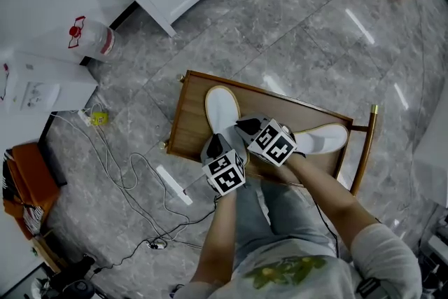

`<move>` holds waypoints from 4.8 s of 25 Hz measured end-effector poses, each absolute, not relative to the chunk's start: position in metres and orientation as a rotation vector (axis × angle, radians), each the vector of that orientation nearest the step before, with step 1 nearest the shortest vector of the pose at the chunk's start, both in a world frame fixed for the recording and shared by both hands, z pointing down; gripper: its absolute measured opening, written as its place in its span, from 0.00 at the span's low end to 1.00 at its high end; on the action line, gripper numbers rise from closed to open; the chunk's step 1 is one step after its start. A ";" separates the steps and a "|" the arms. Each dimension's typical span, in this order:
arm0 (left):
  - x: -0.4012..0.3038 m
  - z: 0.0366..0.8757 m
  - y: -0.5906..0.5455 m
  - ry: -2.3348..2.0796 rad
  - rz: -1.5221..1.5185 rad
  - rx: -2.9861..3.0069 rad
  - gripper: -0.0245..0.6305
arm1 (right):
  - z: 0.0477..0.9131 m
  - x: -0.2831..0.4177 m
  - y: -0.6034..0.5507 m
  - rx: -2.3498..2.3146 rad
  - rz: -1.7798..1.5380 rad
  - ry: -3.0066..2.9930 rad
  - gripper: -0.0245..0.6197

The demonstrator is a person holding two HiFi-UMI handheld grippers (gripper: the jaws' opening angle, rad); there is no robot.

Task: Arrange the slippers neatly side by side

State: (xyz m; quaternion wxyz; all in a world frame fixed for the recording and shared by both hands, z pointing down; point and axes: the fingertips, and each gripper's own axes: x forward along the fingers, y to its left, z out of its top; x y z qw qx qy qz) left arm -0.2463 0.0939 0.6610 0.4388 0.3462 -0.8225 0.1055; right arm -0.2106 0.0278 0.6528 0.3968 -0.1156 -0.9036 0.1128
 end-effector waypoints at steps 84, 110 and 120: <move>-0.067 0.547 -0.021 -1.393 0.802 2.122 0.35 | 0.578 0.052 -0.023 0.954 0.893 -2.171 0.21; 0.041 0.671 -0.066 -0.648 1.471 2.533 0.38 | 0.679 0.098 -0.041 1.218 1.119 -1.904 0.35; 0.050 0.690 -0.079 -0.636 1.465 2.540 0.27 | 0.694 0.097 -0.048 1.216 1.161 -1.863 0.30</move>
